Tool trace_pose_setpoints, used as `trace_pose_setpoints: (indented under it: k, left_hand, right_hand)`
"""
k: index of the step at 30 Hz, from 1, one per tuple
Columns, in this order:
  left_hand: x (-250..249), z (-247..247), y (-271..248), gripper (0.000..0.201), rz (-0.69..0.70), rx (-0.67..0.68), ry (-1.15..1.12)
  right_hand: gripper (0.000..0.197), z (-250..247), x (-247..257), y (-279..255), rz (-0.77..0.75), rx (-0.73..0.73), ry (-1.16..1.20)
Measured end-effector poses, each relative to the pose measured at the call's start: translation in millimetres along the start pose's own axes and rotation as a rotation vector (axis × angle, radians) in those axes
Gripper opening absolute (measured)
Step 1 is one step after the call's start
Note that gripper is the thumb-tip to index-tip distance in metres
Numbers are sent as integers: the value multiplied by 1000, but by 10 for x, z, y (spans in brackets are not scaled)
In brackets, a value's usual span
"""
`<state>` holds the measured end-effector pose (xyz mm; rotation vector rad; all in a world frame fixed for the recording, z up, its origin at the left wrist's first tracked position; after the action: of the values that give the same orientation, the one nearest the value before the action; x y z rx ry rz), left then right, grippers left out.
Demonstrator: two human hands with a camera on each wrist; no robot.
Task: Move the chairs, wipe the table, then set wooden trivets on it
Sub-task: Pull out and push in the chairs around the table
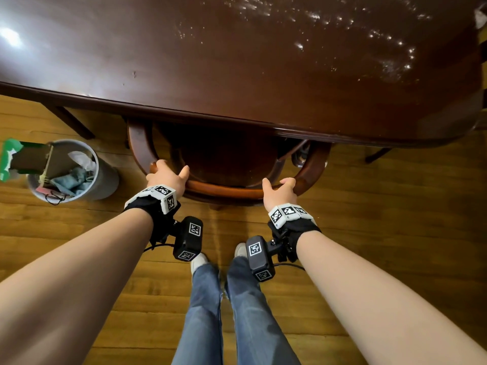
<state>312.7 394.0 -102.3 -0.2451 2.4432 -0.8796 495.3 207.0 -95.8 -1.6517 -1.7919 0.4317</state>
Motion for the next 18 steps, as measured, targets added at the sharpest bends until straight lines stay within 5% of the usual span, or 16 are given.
trace_pose_setpoints:
  k: [18]
  left_hand:
    - [29,-156,-372,70,44,4,-91]
  right_hand:
    - [59,-182,-136,-159,-82,106,28]
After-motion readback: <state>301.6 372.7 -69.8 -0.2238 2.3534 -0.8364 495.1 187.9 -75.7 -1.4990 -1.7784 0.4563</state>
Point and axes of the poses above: each hand's wrist, its own y-axis towards the middle knuckle, its own z-axis out of the palm, x = y × z, the point moved 4 cm from there along y, towards the middle knuckle, and after that the axes turned 14 degrees about -y, right-handed, at the moved point
